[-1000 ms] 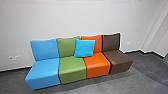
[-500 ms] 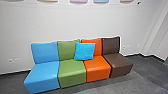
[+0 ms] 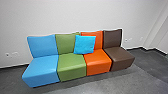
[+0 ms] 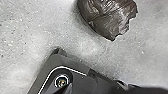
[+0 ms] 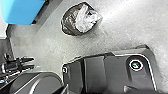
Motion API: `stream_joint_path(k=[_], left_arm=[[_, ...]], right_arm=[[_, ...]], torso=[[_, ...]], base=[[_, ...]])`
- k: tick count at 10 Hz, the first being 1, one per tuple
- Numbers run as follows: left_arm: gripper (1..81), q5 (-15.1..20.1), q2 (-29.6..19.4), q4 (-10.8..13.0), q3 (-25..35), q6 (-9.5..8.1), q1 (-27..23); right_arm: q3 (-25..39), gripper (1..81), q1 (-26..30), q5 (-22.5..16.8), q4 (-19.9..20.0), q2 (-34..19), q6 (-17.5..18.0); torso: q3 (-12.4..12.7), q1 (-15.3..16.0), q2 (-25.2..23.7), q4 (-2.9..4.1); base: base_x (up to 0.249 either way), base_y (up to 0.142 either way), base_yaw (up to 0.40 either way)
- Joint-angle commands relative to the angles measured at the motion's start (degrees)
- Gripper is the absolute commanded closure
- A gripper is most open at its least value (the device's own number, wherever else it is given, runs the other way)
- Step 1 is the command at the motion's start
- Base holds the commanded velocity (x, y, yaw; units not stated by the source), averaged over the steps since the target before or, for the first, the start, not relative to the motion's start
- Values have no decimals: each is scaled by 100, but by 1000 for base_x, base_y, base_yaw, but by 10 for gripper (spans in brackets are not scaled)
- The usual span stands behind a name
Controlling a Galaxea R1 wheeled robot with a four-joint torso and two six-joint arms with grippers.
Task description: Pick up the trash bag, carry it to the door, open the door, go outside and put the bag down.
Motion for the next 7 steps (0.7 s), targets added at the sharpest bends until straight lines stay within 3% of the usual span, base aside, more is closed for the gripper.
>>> stream_joint_path(k=[1, 3, 4, 6, 7], left_arm=[[10, 757, -1, -345, -432, -3, -628], [10, 916, 167, -487, -671, -3, -742], [10, 951, 193, -582, -688, -3, -786], [10, 951, 202, -645, -688, -3, -944], [10, 951, 220, -654, -688, -3, -1058]], right_arm=[[259, 10, 805, -824, 168, -297, -15], [5, 10, 1298, -1307, 168, -182, 2], [-163, 10, 1562, -1546, 168, -120, 55], [-514, 10, 2045, -2116, 168, 38, 195], [-594, 10, 2168, -2267, 168, 73, 213]], torso=[[-517, 354, -549, 0], [-910, 618, -962, 0], [-560, 746, -1161, 0], [-879, 975, -1509, 0], [-918, 1080, -1666, 0]], base=[[0, 0, 0], [0, 0, 0], [0, 0, 0], [0, 0, 0], [0, 0, 0]])
